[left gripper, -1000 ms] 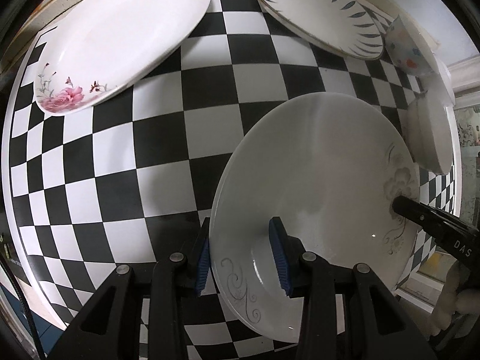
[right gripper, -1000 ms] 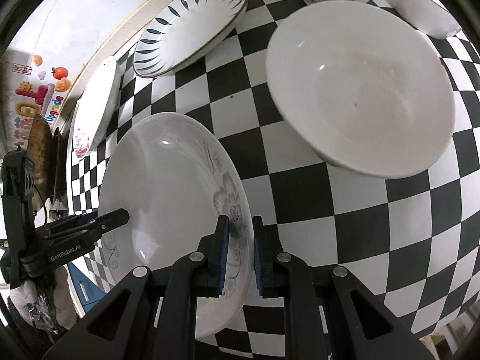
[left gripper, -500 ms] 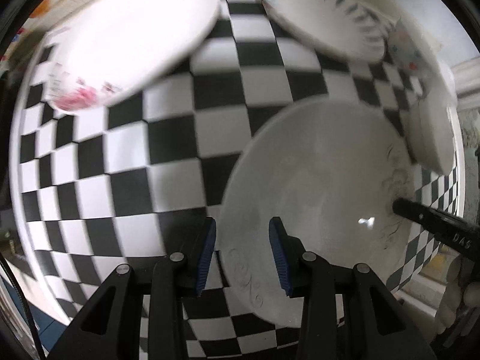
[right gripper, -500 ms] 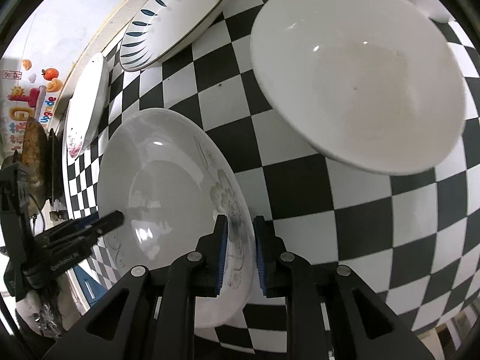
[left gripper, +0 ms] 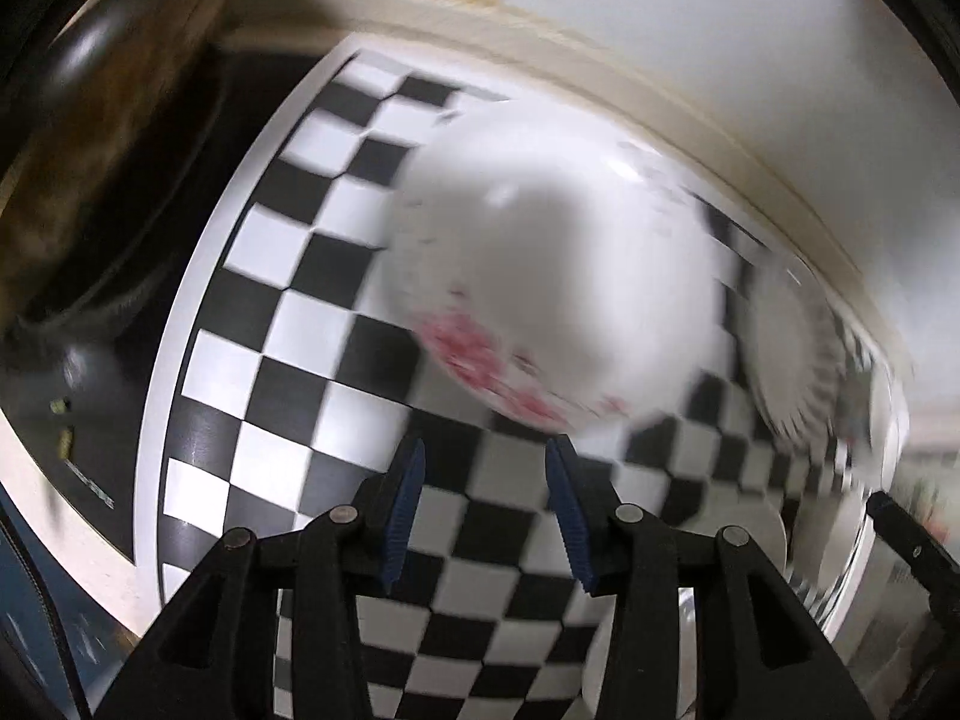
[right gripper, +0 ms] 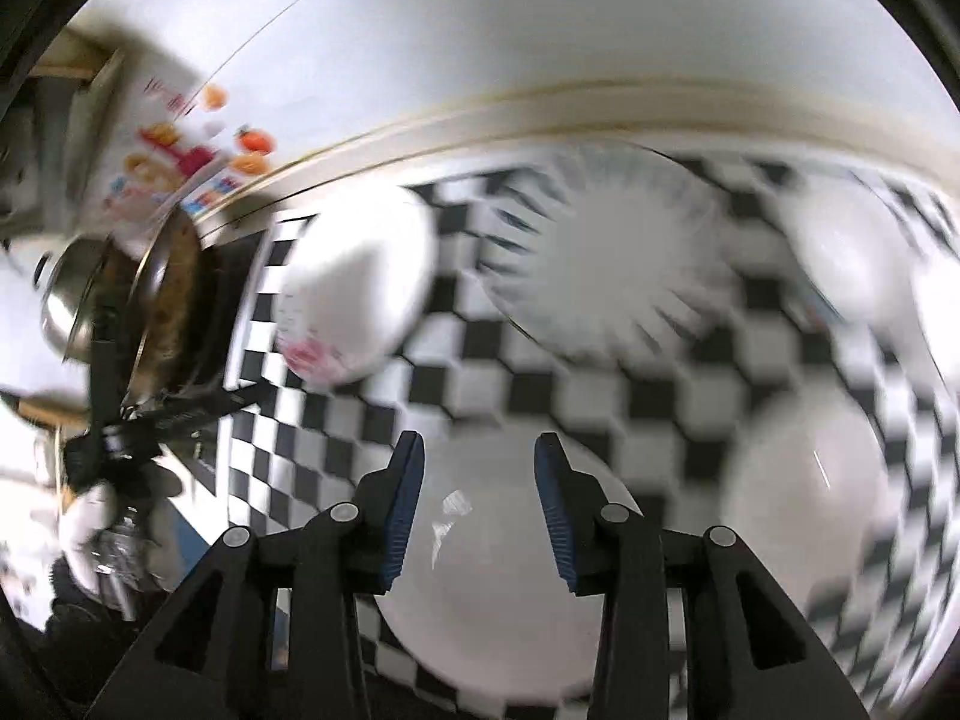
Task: Organize plates and bowls
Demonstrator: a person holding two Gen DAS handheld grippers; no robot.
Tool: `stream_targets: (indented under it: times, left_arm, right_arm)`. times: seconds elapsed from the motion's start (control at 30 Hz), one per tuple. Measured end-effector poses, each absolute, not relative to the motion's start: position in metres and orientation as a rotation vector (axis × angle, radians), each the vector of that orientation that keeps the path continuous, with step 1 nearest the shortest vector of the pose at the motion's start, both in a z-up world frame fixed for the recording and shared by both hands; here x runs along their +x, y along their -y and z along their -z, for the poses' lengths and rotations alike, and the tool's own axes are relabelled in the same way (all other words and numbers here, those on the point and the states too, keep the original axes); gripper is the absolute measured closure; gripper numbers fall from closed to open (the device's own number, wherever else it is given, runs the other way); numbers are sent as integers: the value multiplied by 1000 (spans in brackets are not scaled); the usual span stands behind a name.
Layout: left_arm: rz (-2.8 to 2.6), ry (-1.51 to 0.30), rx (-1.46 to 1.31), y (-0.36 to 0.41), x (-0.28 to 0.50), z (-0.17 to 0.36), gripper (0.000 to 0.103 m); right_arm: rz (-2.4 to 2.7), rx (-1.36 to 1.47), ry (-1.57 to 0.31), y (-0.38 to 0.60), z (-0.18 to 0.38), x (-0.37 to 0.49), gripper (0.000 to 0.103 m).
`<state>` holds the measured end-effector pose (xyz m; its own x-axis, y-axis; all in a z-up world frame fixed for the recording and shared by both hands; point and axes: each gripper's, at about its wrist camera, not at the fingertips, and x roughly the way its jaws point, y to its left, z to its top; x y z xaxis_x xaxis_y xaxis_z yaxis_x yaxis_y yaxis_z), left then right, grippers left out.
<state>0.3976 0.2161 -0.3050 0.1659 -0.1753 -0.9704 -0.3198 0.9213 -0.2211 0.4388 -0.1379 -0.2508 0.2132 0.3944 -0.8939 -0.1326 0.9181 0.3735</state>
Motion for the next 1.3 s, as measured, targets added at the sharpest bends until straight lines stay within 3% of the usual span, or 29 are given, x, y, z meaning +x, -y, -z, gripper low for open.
stream_targets:
  times: [0.23, 0.57, 0.63, 0.67, 1.3]
  left_arm:
    - [-175, -1428, -598, -252, 420, 343, 64]
    - [-172, -1441, -612, -254, 453, 366, 65]
    - [-162, -1436, -593, -250, 458, 367, 68]
    - [-155, -1434, -582, -247, 462, 367, 75]
    - [-133, -1352, -437, -193, 471, 323, 75]
  right_arm:
    - [-525, 185, -1439, 50, 307, 564, 62]
    - [-496, 120, -1574, 13, 385, 640, 63]
    - [-513, 147, -1559, 15, 387, 646, 72]
    - [-518, 161, -1572, 15, 389, 649, 87]
    - [-528, 126, -1453, 36, 351, 624, 90]
